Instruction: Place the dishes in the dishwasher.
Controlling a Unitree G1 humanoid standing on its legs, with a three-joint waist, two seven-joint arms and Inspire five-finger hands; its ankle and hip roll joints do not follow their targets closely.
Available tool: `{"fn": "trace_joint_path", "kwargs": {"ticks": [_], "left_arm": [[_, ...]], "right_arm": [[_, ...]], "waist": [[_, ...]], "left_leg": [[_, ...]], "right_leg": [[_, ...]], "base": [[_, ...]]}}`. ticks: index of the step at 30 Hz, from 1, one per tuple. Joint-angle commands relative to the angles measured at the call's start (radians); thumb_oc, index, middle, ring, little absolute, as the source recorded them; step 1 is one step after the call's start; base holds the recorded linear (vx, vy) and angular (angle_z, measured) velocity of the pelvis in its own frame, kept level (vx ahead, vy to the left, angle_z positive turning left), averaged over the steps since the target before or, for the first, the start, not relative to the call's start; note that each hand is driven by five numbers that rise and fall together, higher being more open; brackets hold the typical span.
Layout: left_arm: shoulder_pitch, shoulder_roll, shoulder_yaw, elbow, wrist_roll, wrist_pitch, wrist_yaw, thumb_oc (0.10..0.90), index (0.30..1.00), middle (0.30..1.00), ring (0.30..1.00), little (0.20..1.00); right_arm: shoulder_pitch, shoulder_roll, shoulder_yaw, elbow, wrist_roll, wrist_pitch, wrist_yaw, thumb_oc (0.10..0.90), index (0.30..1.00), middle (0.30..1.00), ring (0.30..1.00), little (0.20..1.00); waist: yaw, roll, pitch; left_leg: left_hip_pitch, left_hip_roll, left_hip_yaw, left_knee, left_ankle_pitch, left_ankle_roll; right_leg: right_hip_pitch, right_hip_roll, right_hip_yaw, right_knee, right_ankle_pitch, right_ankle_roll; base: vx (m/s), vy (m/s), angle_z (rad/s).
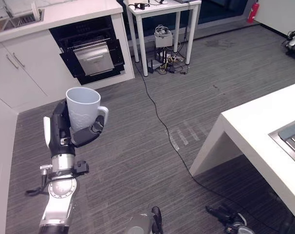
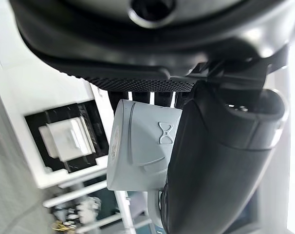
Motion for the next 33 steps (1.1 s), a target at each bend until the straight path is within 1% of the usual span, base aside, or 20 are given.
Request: {"fn": "trace_joint_path", "kwargs": {"ticks": [1,3,4,5,6,9,10,11,15,19,20,21,24,25,26,27,28,29,31,33], "left_arm": [[-0.096,0.055,0.013,-0.084,0.016,-0.138,-0.024,0.400,0.300,0.300,0.300,0.300],[-0.104,0.054,-0.016,-0.075,0.049,-0.142,-0.025,0.400,0.300,0.300,0.300,0.300],[-0.107,0.054,-0.026,-0.075,0.050,-0.143,-0.028,0.400,0.300,0.300,0.300,0.300],[-0.125,0.059,-0.063,-0.069,0.035,-0.153,-0.063,0.400,0.300,0.300,0.300,0.300],[-0.142,0.062,-0.085,-0.066,0.024,-0.150,-0.080,0.400,0.300,0.300,0.300,0.300],[-0.169,0.063,-0.110,-0.063,0.016,-0.135,-0.095,0.400,0.300,0.300,0.300,0.300],[-0.186,0.062,-0.127,-0.053,0.016,-0.130,-0.091,0.400,0.300,0.300,0.300,0.300],[-0.197,0.069,-0.136,-0.034,0.002,-0.138,-0.104,0.400,0.300,0.300,0.300,0.300],[-0.188,0.061,-0.135,-0.050,-0.031,-0.145,-0.144,0.400,0.300,0.300,0.300,0.300],[-0.150,0.034,-0.123,-0.084,-0.022,-0.115,-0.140,0.400,0.300,0.300,0.300,0.300],[-0.143,0.031,-0.121,-0.092,-0.013,-0.113,-0.131,0.400,0.300,0.300,0.300,0.300],[-0.139,0.033,-0.122,-0.114,-0.006,-0.110,-0.127,0.400,0.300,0.300,0.300,0.300],[-0.145,0.033,-0.127,-0.129,-0.027,-0.109,-0.145,0.400,0.300,0.300,0.300,0.300],[-0.158,0.033,-0.134,-0.134,-0.042,-0.111,-0.173,0.400,0.300,0.300,0.300,0.300],[-0.158,0.035,-0.136,-0.140,-0.039,-0.109,-0.172,0.400,0.300,0.300,0.300,0.300],[-0.150,0.038,-0.129,-0.145,-0.038,-0.104,-0.162,0.400,0.300,0.300,0.300,0.300],[-0.143,0.041,-0.121,-0.138,-0.058,-0.111,-0.167,0.400,0.300,0.300,0.300,0.300],[-0.155,0.037,-0.120,-0.123,-0.072,-0.097,-0.195,0.400,0.300,0.300,0.300,0.300],[-0.182,0.037,-0.146,-0.104,-0.028,-0.080,-0.200,0.400,0.300,0.300,0.300,0.300],[-0.184,0.038,-0.155,-0.098,-0.015,-0.068,-0.195,0.400,0.300,0.300,0.300,0.300]], "right_arm": [[0.080,-0.056,0.034,-0.068,0.015,-0.063,0.008,0.800,0.900,0.900,0.900,0.900],[0.076,-0.050,0.042,-0.096,-0.028,-0.059,0.013,0.800,0.900,0.900,0.900,0.900],[0.074,-0.051,0.045,-0.097,-0.026,-0.058,0.013,0.800,0.900,0.900,0.900,0.900],[0.067,-0.056,0.057,-0.091,-0.005,-0.051,0.015,0.800,0.900,0.900,0.900,0.900],[0.063,-0.064,0.062,-0.080,0.013,-0.049,0.024,0.800,0.900,0.900,0.900,0.900],[0.057,-0.078,0.065,-0.058,0.021,-0.046,0.043,0.800,0.900,0.900,0.900,0.900],[0.055,-0.088,0.070,-0.036,0.021,-0.046,0.053,0.800,0.900,0.900,0.900,0.900],[0.059,-0.099,0.074,-0.004,0.003,-0.035,0.064,0.800,0.900,0.900,0.900,0.900],[0.054,-0.103,0.075,0.034,-0.006,-0.034,0.103,0.800,0.900,0.900,0.900,0.900],[0.041,-0.103,0.087,0.058,-0.028,-0.030,0.109,0.800,0.900,0.900,0.900,0.900],[0.038,-0.105,0.093,0.053,-0.038,-0.029,0.109,0.800,0.900,0.900,0.900,0.900],[0.035,-0.113,0.105,0.034,-0.037,-0.023,0.099,0.800,0.900,0.900,0.900,0.900],[0.036,-0.122,0.104,0.017,-0.014,-0.018,0.072,0.800,0.900,0.900,0.900,0.900],[0.036,-0.135,0.092,0.023,0.051,-0.020,0.057,0.800,0.900,0.900,0.900,0.900],[0.035,-0.142,0.078,0.029,0.062,-0.017,0.061,0.800,0.900,0.900,0.900,0.900],[0.032,-0.157,0.055,0.043,0.044,-0.017,0.076,0.800,0.900,0.900,0.900,0.900],[0.034,-0.163,0.044,0.052,0.030,-0.024,0.082,0.800,0.900,0.900,0.900,0.900],[0.048,-0.164,0.027,0.066,0.056,-0.027,0.090,0.800,0.900,0.900,0.900,0.900],[0.068,-0.150,0.009,0.077,0.072,-0.054,0.100,0.800,0.900,0.900,0.900,0.900],[0.075,-0.133,0.020,0.068,0.015,-0.091,0.102,0.800,0.900,0.900,0.900,0.900]], "waist": [[-0.071,0.056,-0.068],[-0.090,0.055,-0.056],[-0.096,0.055,-0.054],[-0.131,0.065,-0.048],[-0.150,0.064,-0.048],[-0.170,0.067,-0.054],[-0.183,0.064,-0.051],[-0.202,0.063,-0.037],[-0.178,0.048,-0.043],[-0.147,0.023,-0.067],[-0.145,0.016,-0.070],[-0.141,0.002,-0.063],[-0.137,-0.014,-0.045],[-0.140,-0.010,-0.032],[-0.139,0.001,-0.028],[-0.138,0.021,-0.028],[-0.140,0.031,-0.030],[-0.158,0.047,-0.043],[-0.175,0.058,-0.060],[-0.181,0.060,-0.068]], "left_leg": [[0.081,0.006,-0.137,-0.095,-0.064,-0.053],[0.095,-0.031,-0.162,-0.095,-0.074,-0.025],[0.096,-0.038,-0.173,-0.095,-0.075,-0.021],[0.082,-0.043,-0.214,-0.095,-0.050,-0.011],[0.082,-0.056,-0.251,-0.095,-0.048,-0.008],[0.076,-0.071,-0.319,-0.095,-0.045,-0.011],[0.085,-0.087,-0.355,-0.095,-0.052,-0.010],[0.107,-0.100,-0.398,-0.095,-0.069,-0.004],[0.093,-0.084,-0.396,-0.095,-0.054,-0.025],[0.091,-0.068,-0.370,-0.095,-0.047,-0.048],[0.101,-0.062,-0.349,-0.095,-0.048,-0.050],[0.112,-0.055,-0.291,-0.095,-0.028,-0.054],[0.097,-0.041,-0.232,-0.095,0.000,-0.068],[0.066,-0.004,-0.200,-0.095,0.031,-0.092],[0.044,0.011,-0.216,-0.095,0.043,-0.107],[0.029,0.029,-0.265,-0.095,0.044,-0.121],[0.020,0.043,-0.278,-0.095,0.045,-0.132],[0.019,0.073,-0.255,-0.095,0.022,-0.138],[0.032,0.070,-0.258,-0.095,-0.001,-0.139],[0.048,0.062,-0.257,-0.095,-0.017,-0.133]], "right_leg": [[-0.001,0.119,-0.042,0.228,0.054,0.067],[-0.079,0.114,0.031,0.412,0.118,0.085],[-0.101,0.129,0.057,0.430,0.120,0.084],[-0.180,0.234,0.134,0.405,0.117,0.051],[-0.205,0.281,0.186,0.339,0.096,0.037],[-0.205,0.315,0.238,0.161,0.085,0.016],[-0.212,0.331,0.288,0.064,0.087,0.010],[-0.242,0.348,0.342,0.058,0.109,0.015],[-0.191,0.346,0.310,0.019,0.039,-0.002],[-0.173,0.327,0.302,0.019,-0.032,-0.014],[-0.173,0.320,0.304,0.019,-0.040,-0.018],[-0.166,0.301,0.305,0.019,-0.048,-0.028],[-0.150,0.279,0.292,0.019,-0.049,-0.035],[-0.138,0.273,0.270,0.019,-0.051,-0.042],[-0.131,0.278,0.265,0.019,-0.056,-0.043],[-0.128,0.280,0.263,0.019,-0.065,-0.042],[-0.124,0.276,0.258,0.019,-0.072,-0.040],[-0.125,0.258,0.231,0.019,-0.076,-0.028],[-0.126,0.238,0.209,0.019,-0.071,-0.015],[-0.130,0.225,0.207,0.019,-0.064,-0.005]], "base": [[0.08,0.217,0.29],[0.07,0.207,0.16],[-0.05,0.015,0.23],[-0.04,-0.108,0.37],[0.00,-0.171,0.56],[0.07,-0.124,1.96],[0.18,-0.196,1.53],[0.16,-0.192,0.79],[0.05,-0.168,0.65],[0.10,-0.175,0.64],[0.15,-0.194,0.05],[0.10,-0.131,0.20],[0.00,-0.042,0.21],[-0.04,0.105,0.63],[0.00,0.238,0.80],[0.05,0.290,0.91],[0.08,0.403,0.39],[0.05,0.269,-0.09],[0.11,0.289,-0.14],[0.12,0.184,0.14]]}}
